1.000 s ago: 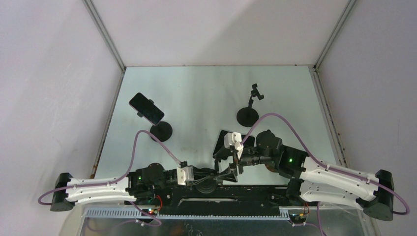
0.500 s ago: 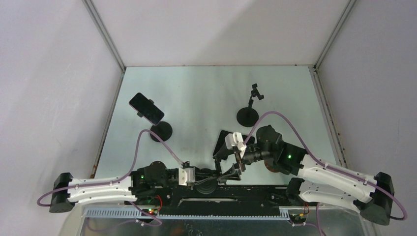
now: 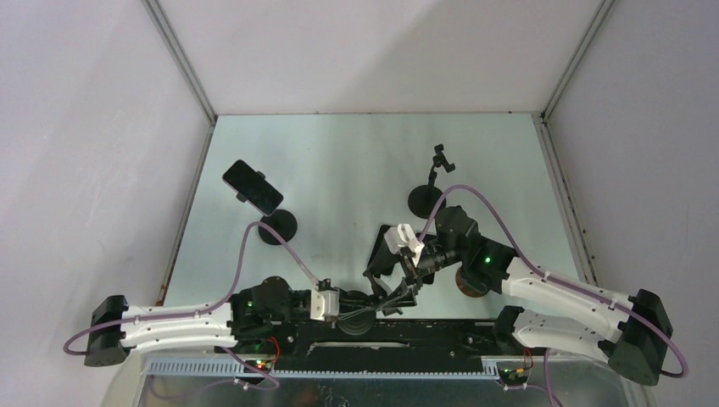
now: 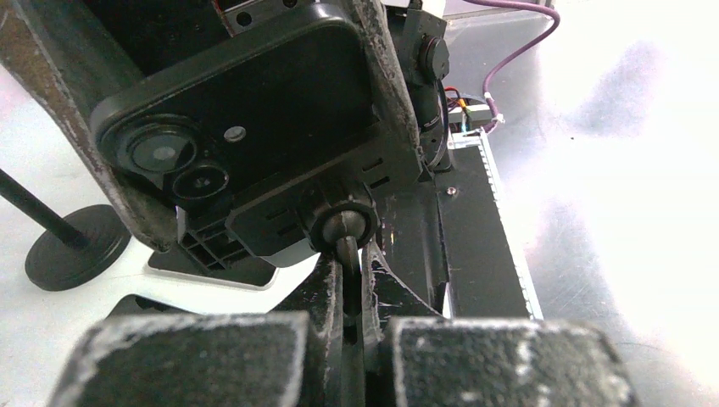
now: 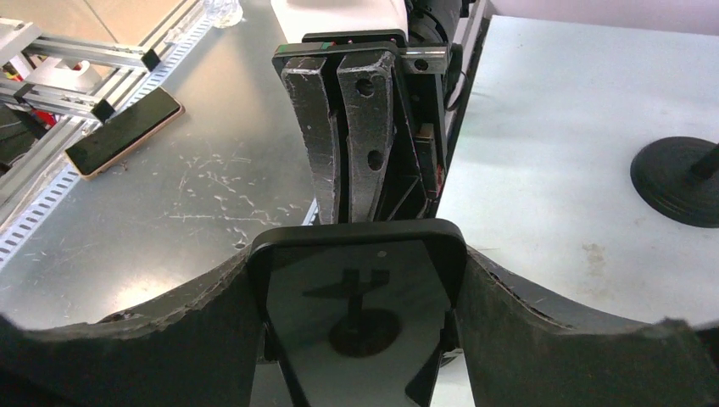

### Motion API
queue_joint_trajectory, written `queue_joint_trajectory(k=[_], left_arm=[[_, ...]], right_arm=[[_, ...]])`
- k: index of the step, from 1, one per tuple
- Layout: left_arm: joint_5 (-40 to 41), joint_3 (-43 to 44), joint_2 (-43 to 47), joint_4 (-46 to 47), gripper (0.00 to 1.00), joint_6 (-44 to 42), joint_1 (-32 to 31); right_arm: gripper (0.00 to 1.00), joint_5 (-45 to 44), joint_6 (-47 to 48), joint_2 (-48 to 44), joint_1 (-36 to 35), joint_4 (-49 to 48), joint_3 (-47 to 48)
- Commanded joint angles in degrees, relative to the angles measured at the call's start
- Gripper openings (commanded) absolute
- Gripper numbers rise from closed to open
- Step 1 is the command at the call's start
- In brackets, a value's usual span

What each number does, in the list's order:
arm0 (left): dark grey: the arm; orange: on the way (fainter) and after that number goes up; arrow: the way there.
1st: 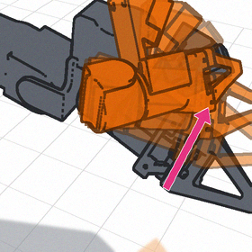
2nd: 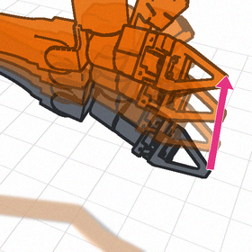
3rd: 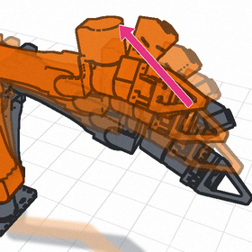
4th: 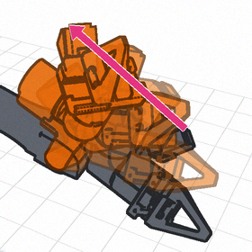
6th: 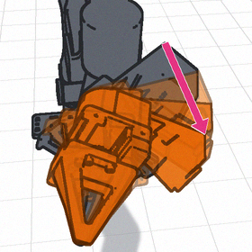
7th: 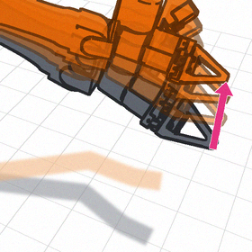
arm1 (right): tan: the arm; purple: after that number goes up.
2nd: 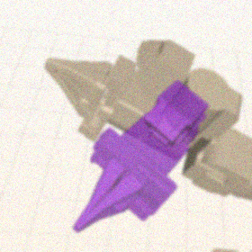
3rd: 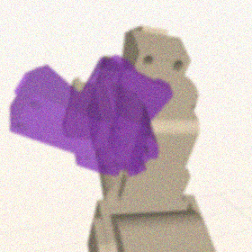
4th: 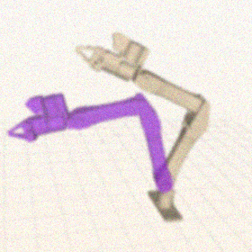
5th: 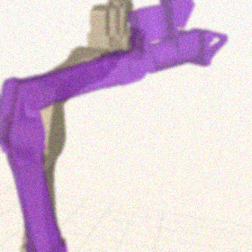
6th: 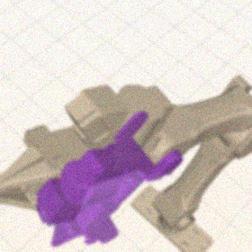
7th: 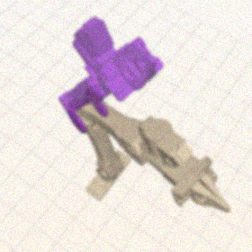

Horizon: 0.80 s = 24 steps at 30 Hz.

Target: Remove the phone from the phone stand

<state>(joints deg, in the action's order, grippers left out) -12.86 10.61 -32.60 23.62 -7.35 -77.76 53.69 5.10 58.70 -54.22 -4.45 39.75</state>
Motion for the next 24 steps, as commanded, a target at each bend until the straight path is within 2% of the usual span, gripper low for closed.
queue_joint_trajectory(k=[1, 9, 14, 19, 24], left_arm=[[-18.6, 3.0, -1.8, 4.5, 0.00, 1.8, -3.1], [-14.6, 1.0, 3.9, 2.1, 0.00, 1.0, -3.1], [-8.4, 0.7, 5.0, 0.6, 0.00, 1.2, -3.2], [4.4, -0.8, 5.3, 2.4, 0.00, 2.0, -3.1], [11.9, -1.5, 4.9, 4.4, 0.00, 1.9, -3.1]], right_arm=[[0.00, -17.5, 7.5, 5.4, 3.5, -4.7, -0.2], [0.00, -17.0, 8.5, 1.6, 2.6, 0.1, -0.2], [0.00, -22.4, 3.0, -1.8, 0.9, 1.5, -0.2], [0.00, -43.1, -7.6, -4.1, -8.2, 1.5, 0.1], [0.00, -62.3, -16.9, -4.7, -15.1, 3.4, 0.5]])
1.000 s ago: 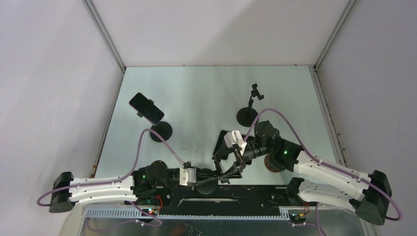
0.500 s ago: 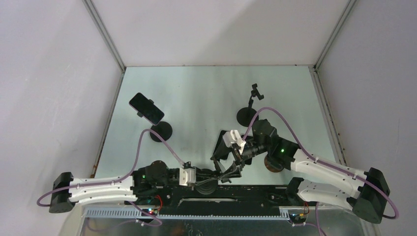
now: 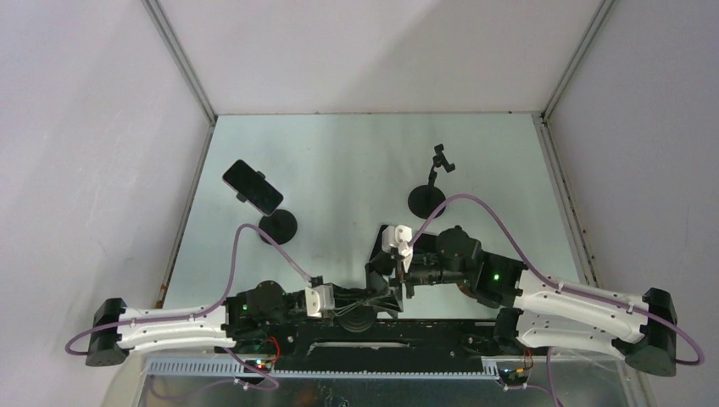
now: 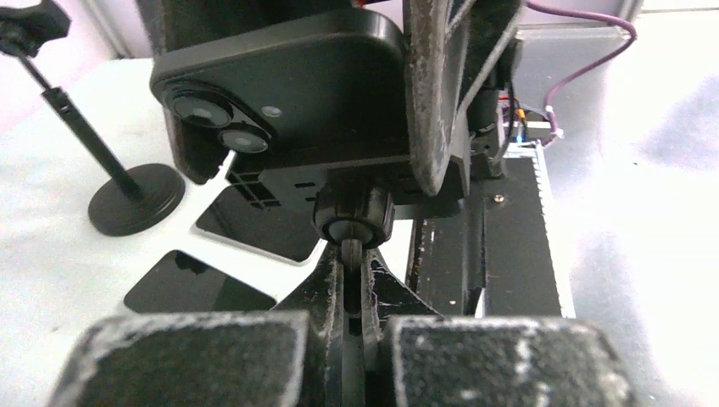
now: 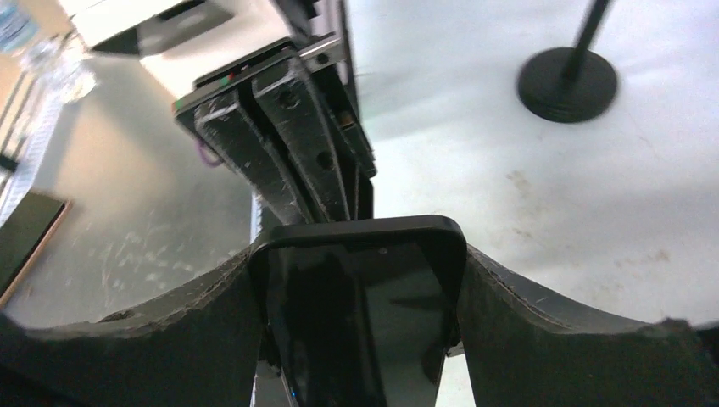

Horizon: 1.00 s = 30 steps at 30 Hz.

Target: Remove the phone from the phone stand

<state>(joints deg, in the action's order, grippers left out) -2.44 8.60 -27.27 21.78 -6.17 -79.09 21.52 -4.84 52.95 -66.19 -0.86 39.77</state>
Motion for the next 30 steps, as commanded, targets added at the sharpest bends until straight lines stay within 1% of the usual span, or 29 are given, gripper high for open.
queue_joint_trajectory(k=[1, 2, 4, 6, 10, 13, 16, 17, 18, 19, 20, 21, 22, 23, 25, 26, 27, 30], left_arm=[[3.9, 0.7, -0.5, 6.1, 0.00, 0.7, -1.8], [5.3, 0.8, -0.7, 5.9, 0.00, 0.9, -1.8], [6.7, 0.9, -0.9, 5.6, 0.00, 1.2, -1.9], [7.7, 0.8, -0.8, 5.6, 0.00, 1.7, -1.8], [10.0, 0.6, -0.6, 5.4, 0.00, 2.9, -1.8], [10.2, 0.7, -0.6, 5.1, 0.00, 3.2, -1.9], [8.3, 1.1, -0.6, 4.7, 0.00, 2.5, -1.9], [6.7, 1.1, -0.6, 4.7, 0.03, 2.1, -1.9], [5.8, 1.0, -0.3, 5.0, 0.05, 1.8, -1.9], [4.5, 0.9, -0.1, 5.2, 0.12, 1.2, -1.9], [4.1, 0.7, 0.4, 5.7, 0.15, 1.1, -1.9], [3.2, 0.5, 0.7, 6.0, 0.22, 1.0, -1.9], [3.1, 0.1, 1.5, 6.6, 0.27, 0.9, -1.9], [1.4, -0.1, 2.0, 6.7, 0.44, 0.9, -1.9], [-0.4, -0.3, 3.3, 6.7, 0.57, 0.5, -1.9], [-0.9, -0.3, 4.0, 6.3, 0.60, 0.3, -1.9], [-1.6, -0.2, 4.4, 6.0, 0.67, 0.2, -1.9], [-1.8, 0.2, 5.4, 4.2, 0.70, -0.4, -1.9]], right_arm=[[0.00, -35.0, -8.6, 1.0, -4.6, 0.4, 0.5], [0.00, -39.6, -9.3, 0.9, -5.2, 0.5, 0.5], [0.00, -45.6, -11.0, 0.6, -6.7, 2.9, 0.5], [0.00, -49.7, -13.2, 0.4, -7.6, 4.4, 0.5], [0.00, -57.0, -13.7, 1.1, -9.6, 6.0, 0.6], [0.00, -56.8, -11.9, 2.0, -10.0, 5.9, 1.1], [0.00, -48.5, -6.1, 1.8, -10.0, 3.7, 1.2], [0.00, -42.9, -4.7, 1.6, -10.0, 3.3, 1.1], [0.00, -40.2, -1.4, 1.3, -10.1, 2.7, 1.1], [0.00, -35.7, 0.3, 1.1, -10.1, 2.4, 0.9], [0.00, -33.9, 2.6, 0.9, -10.1, 2.0, 0.8], [0.00, -30.9, 3.5, 0.8, -9.8, 1.9, 0.7], [0.00, -29.3, 4.4, 0.7, -9.6, 1.8, 0.6], [0.00, -26.7, 5.3, 0.6, -9.2, 1.8, 0.4], [0.00, -23.1, 6.1, -0.2, -8.4, 1.5, 0.1], [0.00, -21.4, 6.2, -0.4, -8.1, 0.8, -0.4], [0.00, -18.2, 6.4, -1.0, -7.4, -0.6, -0.7], [0.00, -12.4, 7.0, -2.4, -6.4, -2.8, -2.6]])
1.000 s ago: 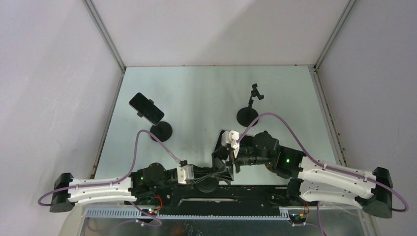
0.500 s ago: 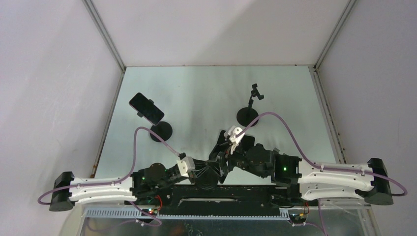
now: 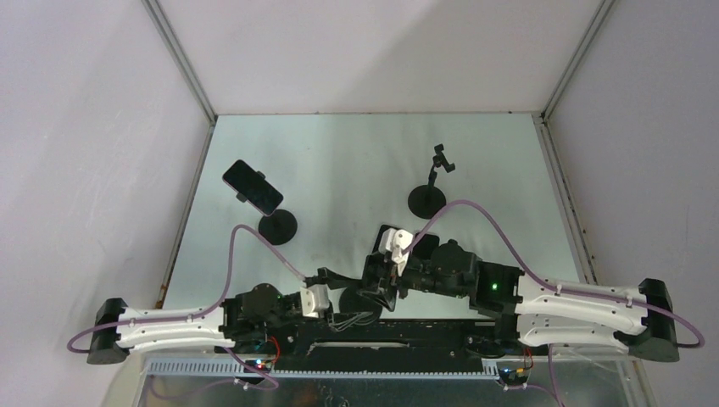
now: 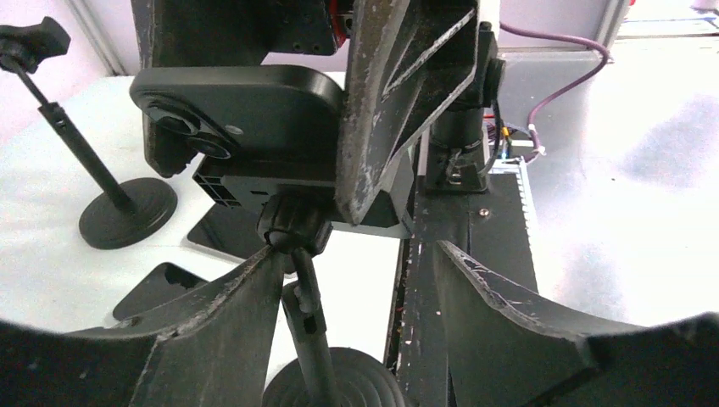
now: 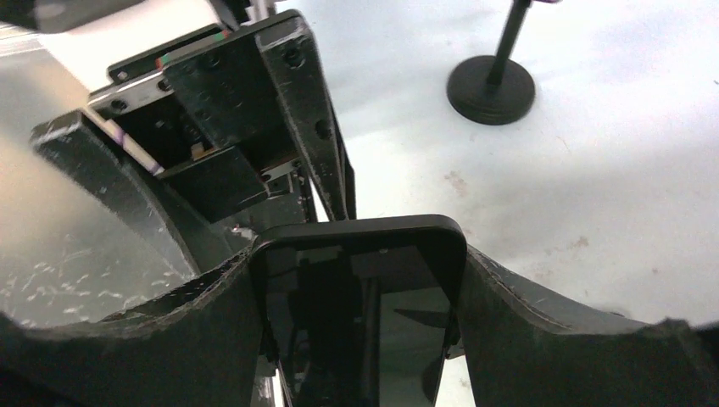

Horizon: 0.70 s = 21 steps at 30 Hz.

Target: Remove the phone from the phone stand

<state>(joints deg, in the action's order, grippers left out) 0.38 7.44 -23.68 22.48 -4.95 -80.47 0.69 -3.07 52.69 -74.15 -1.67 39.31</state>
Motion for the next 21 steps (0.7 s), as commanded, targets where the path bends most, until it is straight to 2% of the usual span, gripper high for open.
queue_joint_trajectory(k=[1, 8, 21], left_arm=[[-4.2, 1.4, 1.9, 3.3, 0.70, -1.7, -0.5], [-1.5, 1.7, 0.9, 4.8, 0.67, -2.7, -0.5], [-2.4, 6.9, -6.5, 4.8, 0.57, -4.7, -0.4]], right_arm=[[0.00, 10.5, 5.3, -2.8, 1.9, -3.1, -2.5], [0.00, 20.0, 5.2, -3.6, 3.1, -4.2, -3.6], [0.00, 22.3, 3.9, -2.0, 3.1, -4.7, -3.6]])
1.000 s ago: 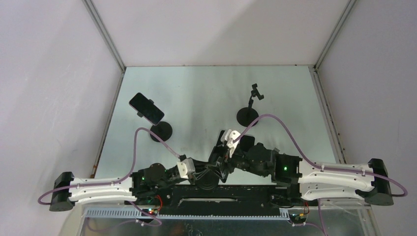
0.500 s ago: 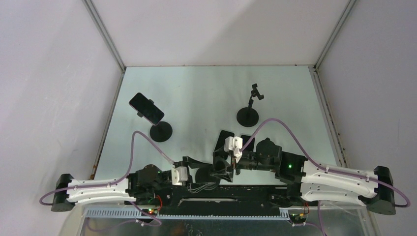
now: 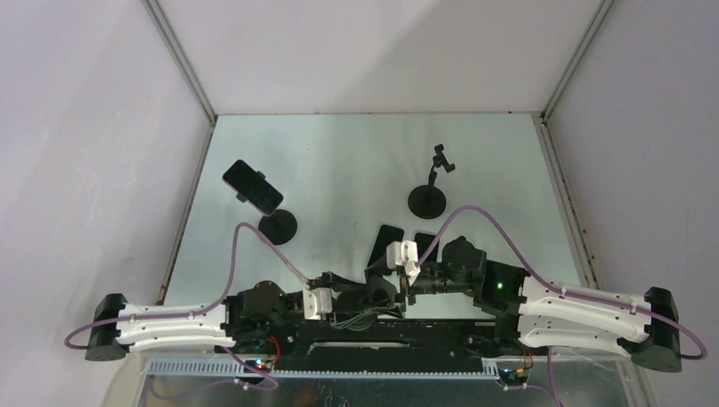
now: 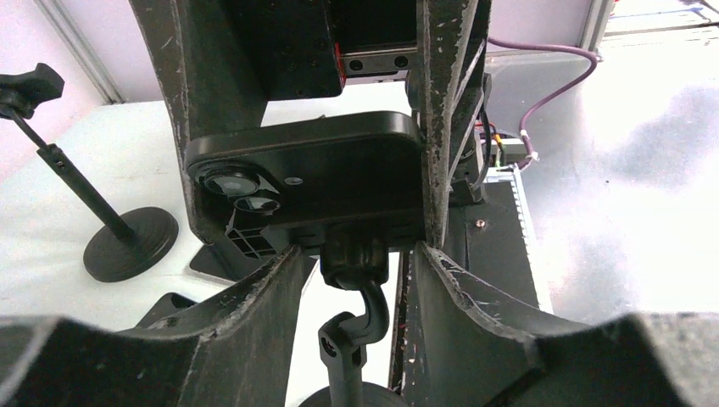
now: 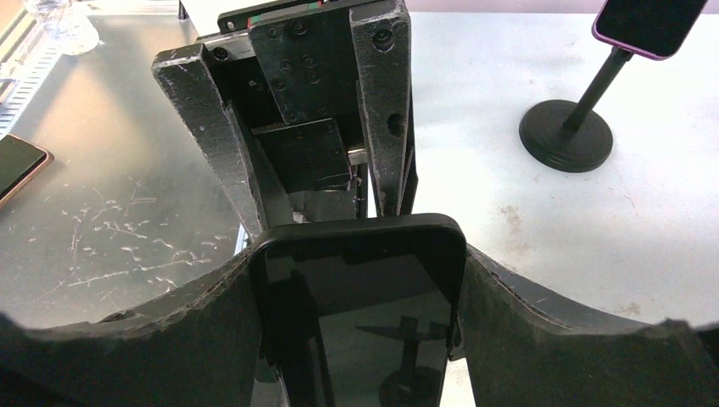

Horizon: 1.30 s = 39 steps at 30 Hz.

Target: Remove the phone from the phone stand

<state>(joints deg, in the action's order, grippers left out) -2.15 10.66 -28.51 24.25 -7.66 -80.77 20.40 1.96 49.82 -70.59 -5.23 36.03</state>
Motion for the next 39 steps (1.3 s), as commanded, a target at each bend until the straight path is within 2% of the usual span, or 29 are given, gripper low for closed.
queue_joint_trajectory(k=[1, 4, 7, 10, 14, 18, 25, 31, 39], left_arm=[[0.1, 3.8, -1.8, 3.1, 0.56, -2.1, -0.1], [0.6, 4.1, -2.1, 3.3, 0.53, -2.2, -0.1], [1.7, 4.3, -2.0, 3.4, 0.44, -2.1, -0.1], [4.2, 4.2, -1.9, 3.8, 0.27, -1.6, -0.1], [6.0, 4.0, -1.8, 4.8, 0.09, -1.2, -0.1], [7.2, 3.6, -1.8, 5.6, 0.01, -0.4, 0.0], [2.9, 4.5, -3.3, 3.4, 0.00, -1.4, 0.0], [-0.6, 4.8, -6.3, 3.1, 0.00, -1.3, 0.1], [-2.3, 4.4, -9.9, 5.5, 0.00, 0.0, 0.1]], right_arm=[[0.00, 2.6, -1.1, 0.9, -0.4, -1.0, -0.3], [0.00, 2.6, -1.1, 0.8, -0.4, -0.5, -0.3], [0.00, 2.5, -1.4, 0.7, -0.4, 0.2, -0.3], [0.00, 2.5, -1.6, 0.5, -0.4, 0.7, -0.3], [0.00, 2.3, -1.7, 0.2, -0.4, 1.3, -0.3], [0.00, 1.6, -1.7, -0.4, -0.4, 1.8, -0.3], [0.00, -0.5, -1.7, -2.3, -0.3, 0.1, -0.3], [0.00, -3.1, -1.7, -5.0, -0.3, -5.0, 0.2], [0.00, -5.0, -0.5, -3.9, -1.0, -2.2, 7.7]])
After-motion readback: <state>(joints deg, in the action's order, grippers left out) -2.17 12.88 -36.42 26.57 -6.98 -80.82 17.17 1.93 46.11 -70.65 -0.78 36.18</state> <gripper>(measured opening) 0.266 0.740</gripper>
